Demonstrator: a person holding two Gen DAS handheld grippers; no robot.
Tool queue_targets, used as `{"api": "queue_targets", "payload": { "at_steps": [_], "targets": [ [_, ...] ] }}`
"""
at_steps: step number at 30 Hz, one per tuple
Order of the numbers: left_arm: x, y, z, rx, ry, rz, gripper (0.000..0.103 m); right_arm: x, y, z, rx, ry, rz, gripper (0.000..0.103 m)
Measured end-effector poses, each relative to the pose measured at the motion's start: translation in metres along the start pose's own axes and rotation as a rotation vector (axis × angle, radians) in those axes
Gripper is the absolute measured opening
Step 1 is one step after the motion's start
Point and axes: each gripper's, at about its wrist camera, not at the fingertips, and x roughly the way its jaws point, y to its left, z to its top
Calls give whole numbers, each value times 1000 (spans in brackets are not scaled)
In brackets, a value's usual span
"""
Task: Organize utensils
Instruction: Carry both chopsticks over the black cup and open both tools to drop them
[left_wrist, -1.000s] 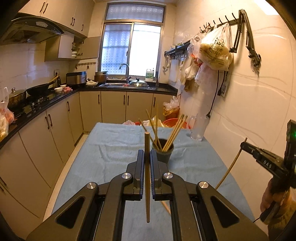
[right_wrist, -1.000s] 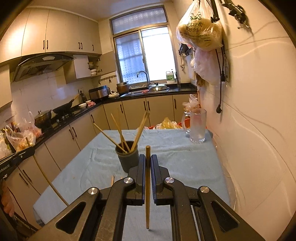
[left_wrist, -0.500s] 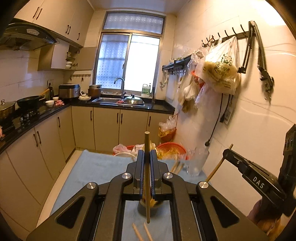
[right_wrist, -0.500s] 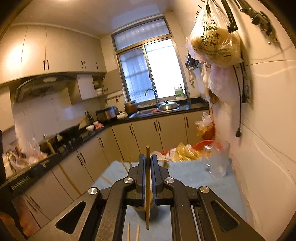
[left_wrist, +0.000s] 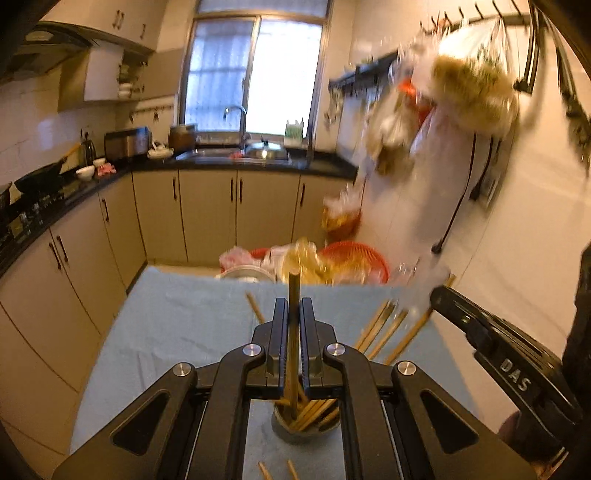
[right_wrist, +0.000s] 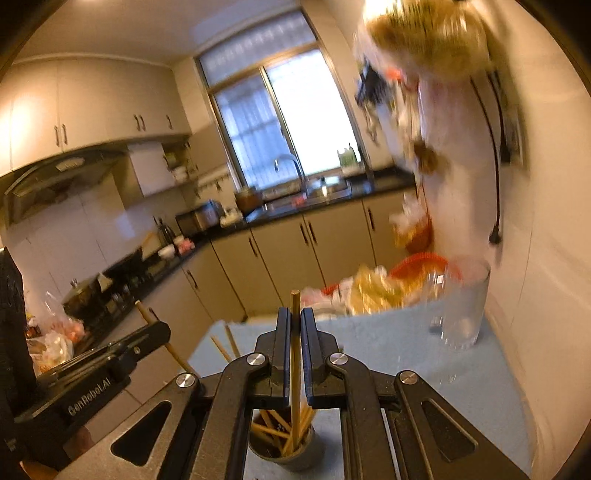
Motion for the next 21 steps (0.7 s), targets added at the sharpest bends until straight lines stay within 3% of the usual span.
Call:
{"api": "queue_targets", "payload": {
  "at_steps": [3, 5, 7, 12, 15, 21],
  "targets": [
    [-3, -1, -6, 17, -7, 10, 8, 16, -5, -9, 5, 48, -2, 8],
    [-10, 1, -7, 14, -14, 6, 23, 19, -10, -12, 15, 58, -3, 25],
    [-23, 5, -9, 1, -31, 9, 31, 15, -13, -13, 22, 45, -10, 36],
    [-64, 18, -19, -41, -60, 4, 35, -12, -15, -11, 14, 26, -16, 38],
    [-91, 28, -30, -66, -80, 8, 42, -32, -14, -16, -2, 28, -26, 48],
    [-123, 51, -73, -120, -71, 47, 56, -58, -11, -52, -55, 133, -51, 62]
  ]
}}
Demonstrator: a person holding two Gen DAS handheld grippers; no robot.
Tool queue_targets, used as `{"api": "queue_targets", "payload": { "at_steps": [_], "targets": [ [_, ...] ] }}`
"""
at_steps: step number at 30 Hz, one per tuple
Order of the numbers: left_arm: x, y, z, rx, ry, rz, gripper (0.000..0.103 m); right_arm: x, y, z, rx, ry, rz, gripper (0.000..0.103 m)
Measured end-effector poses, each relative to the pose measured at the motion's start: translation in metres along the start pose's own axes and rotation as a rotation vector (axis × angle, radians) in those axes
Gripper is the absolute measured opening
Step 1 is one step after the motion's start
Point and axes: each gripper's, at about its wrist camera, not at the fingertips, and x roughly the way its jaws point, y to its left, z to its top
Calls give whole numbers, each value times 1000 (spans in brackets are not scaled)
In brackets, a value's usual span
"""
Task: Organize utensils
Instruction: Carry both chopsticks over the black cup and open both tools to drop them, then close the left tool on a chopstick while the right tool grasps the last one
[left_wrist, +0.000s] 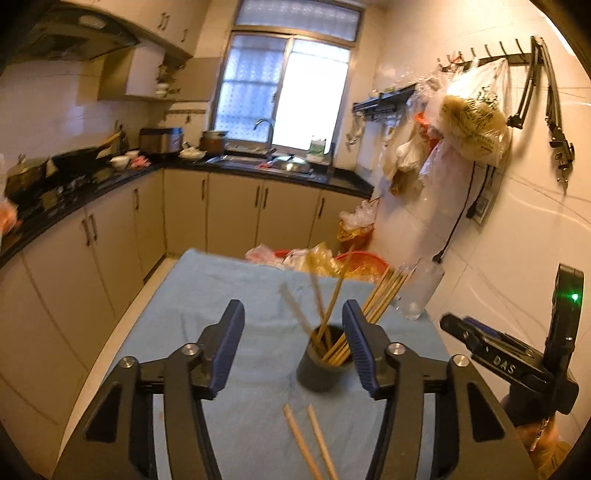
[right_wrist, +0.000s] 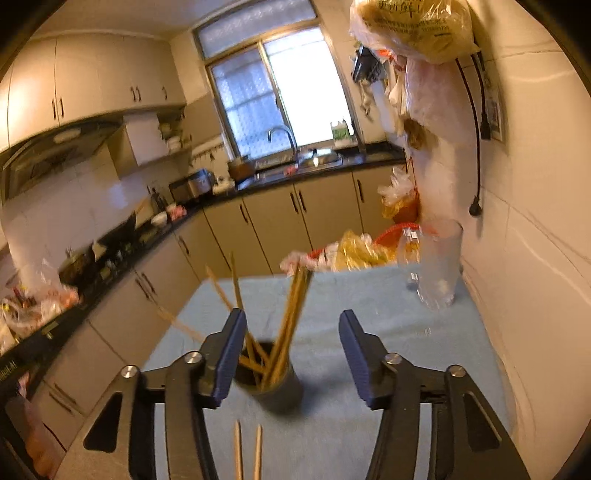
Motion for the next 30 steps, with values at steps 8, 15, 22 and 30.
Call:
{"api": "queue_targets", "payload": {
  "at_steps": [8, 15, 22, 30],
  "targets": [
    [21, 54, -91, -128, 223, 71, 56, 42, 15, -99, -115, 368, 55, 63],
    [50, 66, -137, -143, 365, 79, 56, 94, 50, -165, -215, 568, 47, 47],
    [75, 57, -154, -146, 442, 67, 56, 118, 62, -173, -297, 542, -61, 30],
    [105, 9, -177, -41, 535, 33, 56, 96, 17, -173, -237, 539, -166, 8]
  ]
}}
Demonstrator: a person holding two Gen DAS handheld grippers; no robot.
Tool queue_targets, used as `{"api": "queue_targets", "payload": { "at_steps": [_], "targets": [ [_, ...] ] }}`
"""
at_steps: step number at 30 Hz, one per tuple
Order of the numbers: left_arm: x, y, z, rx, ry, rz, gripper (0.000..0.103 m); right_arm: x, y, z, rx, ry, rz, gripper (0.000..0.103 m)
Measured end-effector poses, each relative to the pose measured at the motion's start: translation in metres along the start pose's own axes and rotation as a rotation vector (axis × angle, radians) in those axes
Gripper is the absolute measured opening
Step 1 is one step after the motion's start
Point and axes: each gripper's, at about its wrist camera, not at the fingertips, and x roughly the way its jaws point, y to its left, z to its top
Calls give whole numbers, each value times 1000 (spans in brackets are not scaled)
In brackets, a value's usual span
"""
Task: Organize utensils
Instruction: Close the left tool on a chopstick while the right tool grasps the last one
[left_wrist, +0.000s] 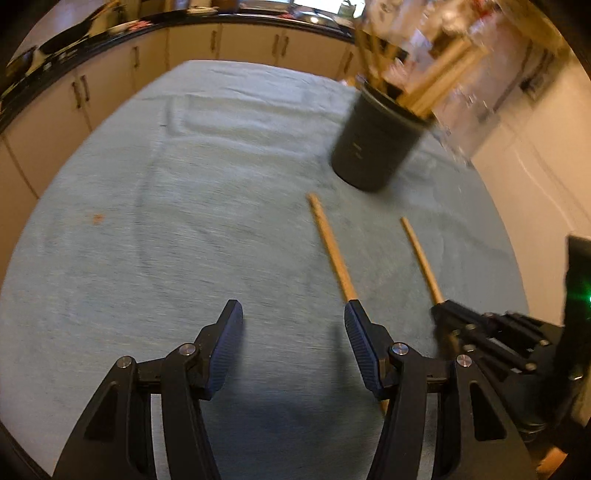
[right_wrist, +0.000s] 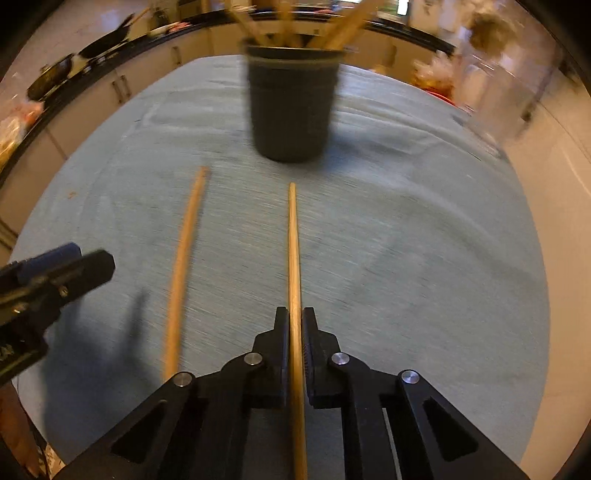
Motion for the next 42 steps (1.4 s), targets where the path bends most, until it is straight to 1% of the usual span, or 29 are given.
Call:
{"api": "queue_targets", "payload": {
  "at_steps": [4, 5, 6, 7, 8, 10, 11, 13, 16, 18, 20, 21, 22, 23, 25, 27, 29, 30, 38, 42],
  "targets": [
    [16, -27, -4, 74, 28, 29, 56, -9, -34, -19, 89, 5, 3, 8],
    [19, -31, -4, 86, 28, 38, 54, -12, -44, -24, 117, 5, 8, 8],
    [20, -38, -6, 114, 10, 69, 48, -15, -52, -29, 142, 4, 15, 8],
    [21, -41, -7, 140, 6, 86, 28, -18, -59, -35, 168, 3, 28, 8],
    [21, -43, -8, 160, 6, 97, 11, -20, -66, -40, 192, 3, 45, 8],
    [20, -44, -9, 183, 18, 95, 7, -23, -78, -49, 230, 3, 74, 8],
    [18, -42, -12, 197, 29, 83, 7, -25, -81, -53, 246, 4, 87, 8],
    [11, -36, -19, 219, 34, 97, 7, -29, -84, -61, 266, 3, 110, 8],
    [3, -22, -24, 220, 55, 99, 7, -33, -87, -72, 268, -9, 133, 8],
    [-3, -13, -21, 196, 73, 77, 7, -33, -90, -73, 274, -13, 157, 12],
    [-6, -9, -14, 178, 73, 68, 7, -31, -88, -69, 274, -11, 177, 22],
    [-5, -8, -11, 175, 71, 77, 7, -29, -88, -67, 271, -10, 179, 25],
    [-4, -9, -9, 176, 71, 86, 7, -28, -86, -65, 266, -9, 175, 29],
    [-1, -10, -5, 178, 73, 92, 7, -27, -85, -64, 259, -6, 167, 30],
    [7, -15, 2, 191, 83, 92, 7, -24, -83, -60, 244, 1, 152, 30],
    [16, -19, 9, 206, 95, 107, 8, -22, -82, -56, 230, 8, 138, 30],
    [25, -20, 15, 201, 115, 118, 7, -20, -84, -50, 226, 18, 123, 30],
    [26, -21, 19, 197, 103, 120, 7, -18, -85, -47, 223, 24, 115, 30],
    [39, -22, 40, 198, 119, 123, 8, 2, -88, -8, 183, 63, 20, 30],
    [44, -24, 50, 206, 112, 125, 8, 13, -84, 13, 159, 73, -22, 30]
  ]
}}
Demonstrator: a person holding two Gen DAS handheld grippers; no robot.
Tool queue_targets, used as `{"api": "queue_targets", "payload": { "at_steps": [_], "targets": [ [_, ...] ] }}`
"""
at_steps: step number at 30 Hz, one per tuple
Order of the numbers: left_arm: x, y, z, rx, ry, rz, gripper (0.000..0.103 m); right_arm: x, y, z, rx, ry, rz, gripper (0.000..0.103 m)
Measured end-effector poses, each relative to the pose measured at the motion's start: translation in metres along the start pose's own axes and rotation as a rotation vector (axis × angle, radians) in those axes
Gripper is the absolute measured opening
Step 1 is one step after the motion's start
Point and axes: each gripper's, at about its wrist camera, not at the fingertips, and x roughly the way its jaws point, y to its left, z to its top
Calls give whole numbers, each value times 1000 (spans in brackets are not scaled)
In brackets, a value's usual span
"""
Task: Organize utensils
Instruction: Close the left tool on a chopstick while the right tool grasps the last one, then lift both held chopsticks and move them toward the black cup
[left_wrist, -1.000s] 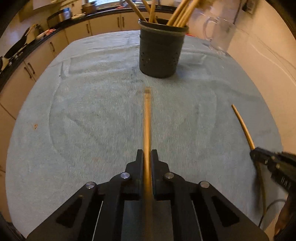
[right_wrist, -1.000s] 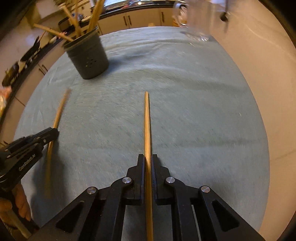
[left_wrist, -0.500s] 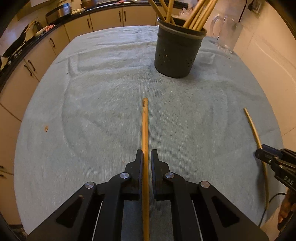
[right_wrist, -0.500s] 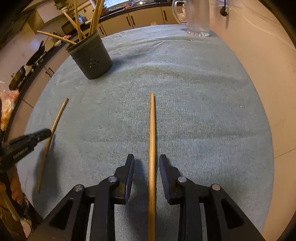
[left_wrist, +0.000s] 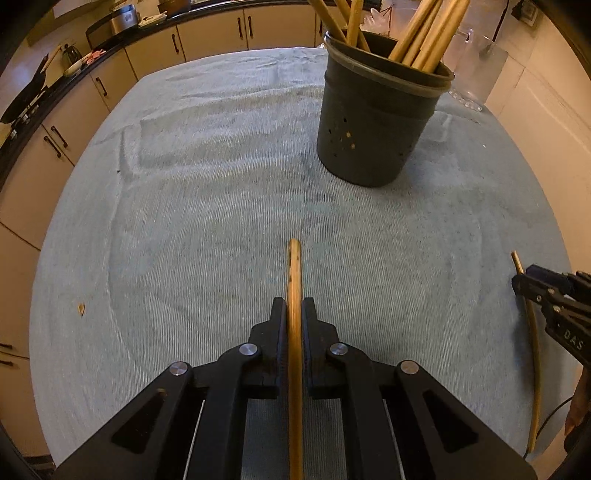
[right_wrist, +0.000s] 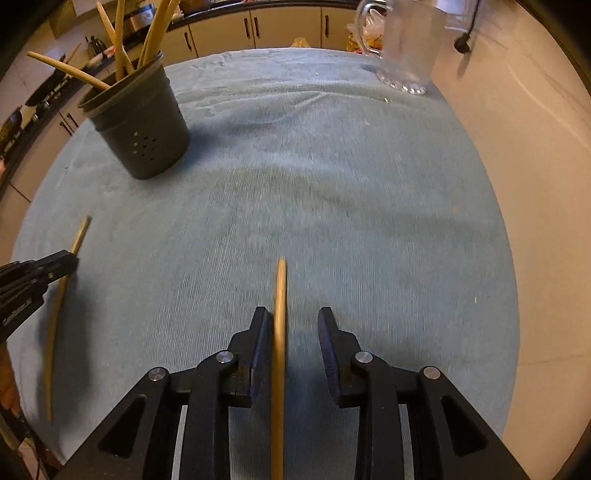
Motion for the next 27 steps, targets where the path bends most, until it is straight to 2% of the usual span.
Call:
{"api": "queue_targets", "payload": {
  "at_steps": [1, 3, 4, 5, 7, 9, 16, 20, 27],
  "targets": [
    [1, 1, 1, -4, -4, -2, 8, 1, 1, 3, 3, 0, -2, 30],
    [1, 2, 1, -17, -22, -6, 8, 2, 3, 6, 13, -8, -3, 23],
    [1, 3, -1, -18, -30, -7, 7, 2, 4, 6, 11, -18, -10, 11],
    [1, 4, -1, -22, -35, -10, 7, 1, 4, 4, 8, -26, -12, 7],
    [-5, 10, -4, -59, -46, -31, 6, -1, 0, 3, 35, -36, 48, 6],
    [-21, 14, -7, -71, -95, -36, 6, -10, -4, 1, 69, -66, 86, 6],
    [-87, 10, -15, -87, -248, -70, 7, -77, -14, -6, 120, -288, 176, 6],
    [-116, -1, -26, -82, -318, -64, 7, -114, -13, -19, 133, -403, 190, 6],
    [-137, -23, -56, -85, -340, -32, 7, -154, -7, -51, 178, -559, 208, 6]
  ]
}}
